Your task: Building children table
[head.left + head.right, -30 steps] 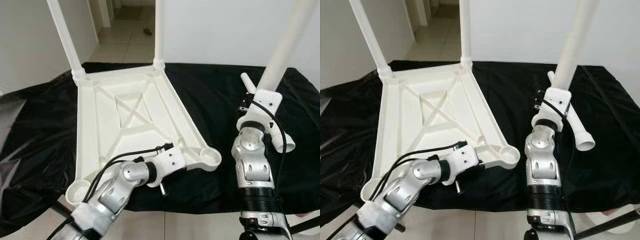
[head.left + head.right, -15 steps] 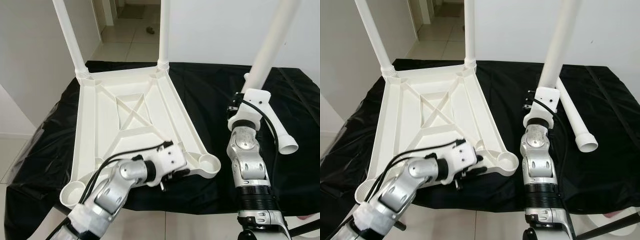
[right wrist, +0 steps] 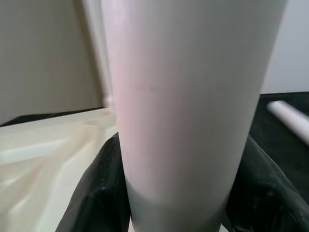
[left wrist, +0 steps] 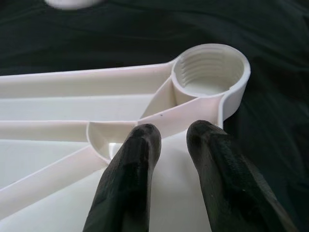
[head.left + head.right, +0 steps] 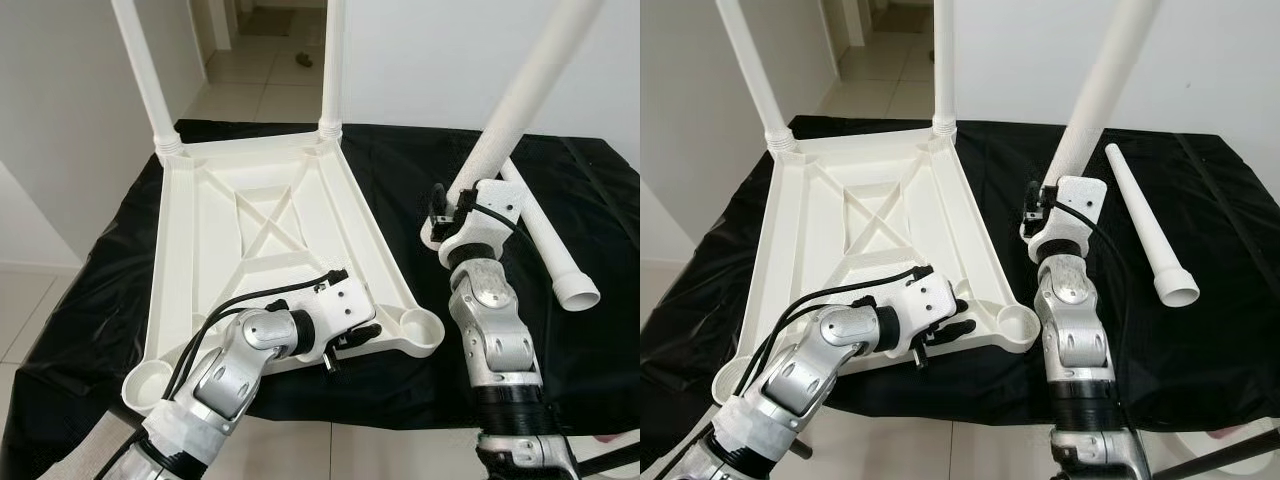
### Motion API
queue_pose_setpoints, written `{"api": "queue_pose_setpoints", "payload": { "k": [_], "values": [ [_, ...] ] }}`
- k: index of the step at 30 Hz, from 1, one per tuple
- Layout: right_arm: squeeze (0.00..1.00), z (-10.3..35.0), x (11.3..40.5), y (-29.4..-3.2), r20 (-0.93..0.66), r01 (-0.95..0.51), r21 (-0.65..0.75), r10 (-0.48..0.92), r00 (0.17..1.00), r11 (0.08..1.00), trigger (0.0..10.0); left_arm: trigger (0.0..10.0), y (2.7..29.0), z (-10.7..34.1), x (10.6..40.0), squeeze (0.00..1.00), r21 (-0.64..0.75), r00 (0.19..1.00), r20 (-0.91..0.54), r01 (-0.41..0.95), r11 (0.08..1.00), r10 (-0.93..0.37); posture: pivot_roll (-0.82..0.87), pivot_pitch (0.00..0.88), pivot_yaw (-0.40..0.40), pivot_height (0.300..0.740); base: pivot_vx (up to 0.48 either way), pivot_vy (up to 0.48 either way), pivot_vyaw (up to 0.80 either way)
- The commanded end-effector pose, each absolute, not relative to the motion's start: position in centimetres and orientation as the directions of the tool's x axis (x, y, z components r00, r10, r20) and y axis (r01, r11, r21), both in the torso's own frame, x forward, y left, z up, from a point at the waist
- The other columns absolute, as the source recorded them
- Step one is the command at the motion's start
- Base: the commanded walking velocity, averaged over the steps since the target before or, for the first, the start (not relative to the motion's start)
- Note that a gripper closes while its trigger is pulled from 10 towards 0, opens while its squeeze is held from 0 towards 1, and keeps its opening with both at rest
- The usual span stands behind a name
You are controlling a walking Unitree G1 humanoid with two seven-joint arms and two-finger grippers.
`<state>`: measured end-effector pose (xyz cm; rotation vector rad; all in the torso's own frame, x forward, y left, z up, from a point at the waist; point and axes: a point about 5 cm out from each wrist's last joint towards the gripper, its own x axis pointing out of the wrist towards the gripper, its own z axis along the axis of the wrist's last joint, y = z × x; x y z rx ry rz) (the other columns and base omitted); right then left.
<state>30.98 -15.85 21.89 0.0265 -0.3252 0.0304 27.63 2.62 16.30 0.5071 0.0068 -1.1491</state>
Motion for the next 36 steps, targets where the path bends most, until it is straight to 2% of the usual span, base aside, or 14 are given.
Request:
{"api": "queue_pose_setpoints", "payload": {
  "k": [1,18,25,36],
  "values": [
    [0.0,21.9,30.2,-15.0,0.321,-0.12,0.039,0.102,0.942,0.992,10.0,10.0,3.0,16.0,28.4,0.0,0.405,0.542,-0.238,0.81,0.425,-0.806,0.01,0.078,-0.008,0.74,0.0,0.0,0.0],
    [0.0,19.9,27.5,-14.8,0.245,-0.208,0.019,0.197,0.949,0.978,10.0,10.0,2.2,15.8,28.2,0.0,0.398,0.543,-0.23,0.81,0.432,-0.807,-0.01,0.081,-0.009,0.74,0.0,0.0,0.0],
    [0.0,19.6,24.8,-14.9,0.198,-0.258,0.022,0.249,0.948,0.966,10.0,10.0,1.8,15.8,28.2,0.0,0.393,0.544,-0.223,0.81,0.436,-0.809,-0.03,0.086,-0.018,0.74,0.0,0.0,0.0],
    [0.0,19.7,23.1,-15.2,0.228,-0.241,-0.019,0.239,0.944,0.97,10.0,10.0,1.5,15.9,28.7,0.0,0.395,0.557,-0.212,0.8,0.451,-0.803,-0.05,0.074,-0.013,0.74,0.0,0.0,0.0]
  ]
}}
